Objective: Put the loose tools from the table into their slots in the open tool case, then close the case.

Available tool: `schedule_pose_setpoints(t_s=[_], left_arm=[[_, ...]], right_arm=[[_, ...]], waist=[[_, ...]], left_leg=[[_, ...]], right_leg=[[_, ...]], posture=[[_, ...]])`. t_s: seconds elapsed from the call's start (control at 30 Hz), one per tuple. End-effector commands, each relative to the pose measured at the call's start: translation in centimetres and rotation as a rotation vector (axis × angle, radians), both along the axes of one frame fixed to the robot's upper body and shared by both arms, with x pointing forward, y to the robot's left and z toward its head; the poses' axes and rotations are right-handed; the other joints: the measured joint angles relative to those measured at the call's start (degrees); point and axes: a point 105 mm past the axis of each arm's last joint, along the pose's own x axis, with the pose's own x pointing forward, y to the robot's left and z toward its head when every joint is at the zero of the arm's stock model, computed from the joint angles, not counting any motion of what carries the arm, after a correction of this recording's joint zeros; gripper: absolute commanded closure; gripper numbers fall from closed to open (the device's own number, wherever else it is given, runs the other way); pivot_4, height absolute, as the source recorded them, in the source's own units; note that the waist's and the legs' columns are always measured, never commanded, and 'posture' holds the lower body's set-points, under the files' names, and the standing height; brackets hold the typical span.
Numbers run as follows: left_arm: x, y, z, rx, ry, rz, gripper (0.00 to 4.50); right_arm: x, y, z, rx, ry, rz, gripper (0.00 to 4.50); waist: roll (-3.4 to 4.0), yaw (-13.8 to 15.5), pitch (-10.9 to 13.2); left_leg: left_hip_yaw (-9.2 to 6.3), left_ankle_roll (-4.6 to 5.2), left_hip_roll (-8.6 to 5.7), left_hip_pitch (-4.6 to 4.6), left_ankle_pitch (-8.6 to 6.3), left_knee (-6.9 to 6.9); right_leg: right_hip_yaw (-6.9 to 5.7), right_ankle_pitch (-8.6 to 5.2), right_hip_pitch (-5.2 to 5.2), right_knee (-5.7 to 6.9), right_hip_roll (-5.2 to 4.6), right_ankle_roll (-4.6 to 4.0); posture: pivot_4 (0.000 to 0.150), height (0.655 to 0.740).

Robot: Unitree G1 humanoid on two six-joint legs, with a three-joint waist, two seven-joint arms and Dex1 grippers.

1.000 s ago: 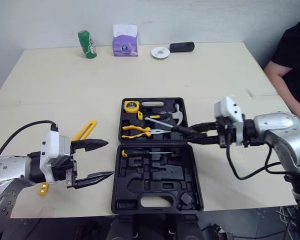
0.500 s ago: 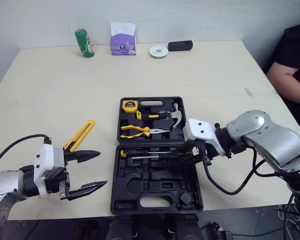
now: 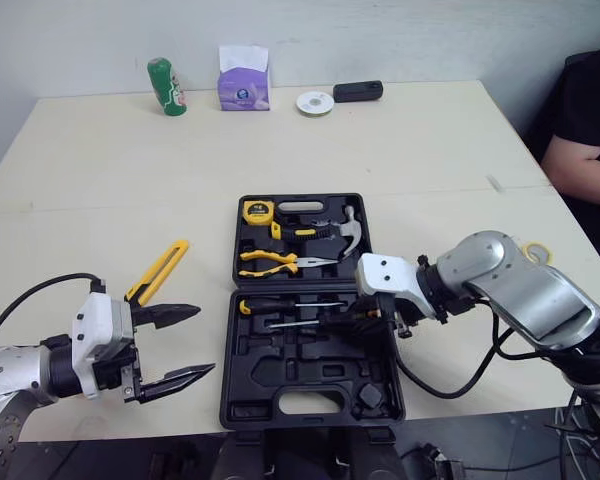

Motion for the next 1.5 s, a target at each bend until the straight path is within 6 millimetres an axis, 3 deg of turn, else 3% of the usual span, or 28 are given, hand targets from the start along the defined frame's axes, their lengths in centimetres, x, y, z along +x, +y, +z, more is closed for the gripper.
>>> schedule_pose_setpoints(t_s=[0.03, 0.63, 0.83, 1.1, 1.33, 1.5], left_arm=[[-0.3, -0.4, 0.3, 0.010, -0.027, -0.019, 0.00], [-0.6, -1.1, -0.3, 0.001, 0.004, -0.035, 0.00], [-0.6, -1.3, -0.2, 0.001, -0.004, -0.036, 0.00], [-0.9, -1.2, -0.2, -0.005, 0.010, -0.027, 0.00], [-0.6, -0.9, 0.5, -0.033, -0.036, 0.002, 0.00], [-0.3, -0.6, 0.7, -0.023, -0.045, -0.005, 0.00]], right_arm=[[0.4, 0.3, 0.6, -0.005, -0.044, 0.004, 3.50], [0.1, 0.3, 0.3, -0.012, 0.001, -0.026, 3.50], [0.4, 0.5, 1.0, 0.016, -0.012, -0.016, 0.65], [0.2, -0.9, 3.0, 0.020, 0.012, -0.002, 0.65], [0.8, -1.8, 4.5, 0.198, 0.070, -0.021, 0.65], [0.2, -0.9, 4.6, 0.372, 0.058, 0.073, 0.65]], waist=[[0.00, 0.0, 0.0], [-0.01, 0.0, 0.0], [-0.01, 0.0, 0.0], [-0.02, 0.0, 0.0], [-0.06, 0.0, 0.0], [-0.09, 0.0, 0.0]], left_leg=[[0.00, 0.00, 0.00, 0.00, 0.00, 0.00], [-0.01, 0.01, 0.00, 0.01, 0.00, 0.05], [-0.01, 0.02, 0.00, 0.01, 0.01, 0.08], [-0.01, 0.03, 0.00, 0.00, 0.01, 0.09], [-0.02, 0.05, 0.00, 0.01, 0.02, 0.11], [-0.02, 0.06, 0.00, 0.02, 0.02, 0.12]], right_leg=[[0.00, 0.00, 0.00, 0.00, 0.00, 0.00], [0.00, 0.00, 0.01, 0.04, 0.00, 0.00], [0.00, 0.00, 0.02, 0.06, 0.00, 0.00], [0.00, 0.00, 0.02, 0.05, 0.00, 0.00], [-0.01, 0.00, 0.06, 0.07, 0.00, 0.00], [-0.04, 0.01, 0.09, 0.07, 0.02, 0.00]], posture=[[0.150, 0.7400], [0.150, 0.7400], [0.150, 0.7400], [0.150, 0.7400], [0.150, 0.7400], [0.150, 0.7400]])
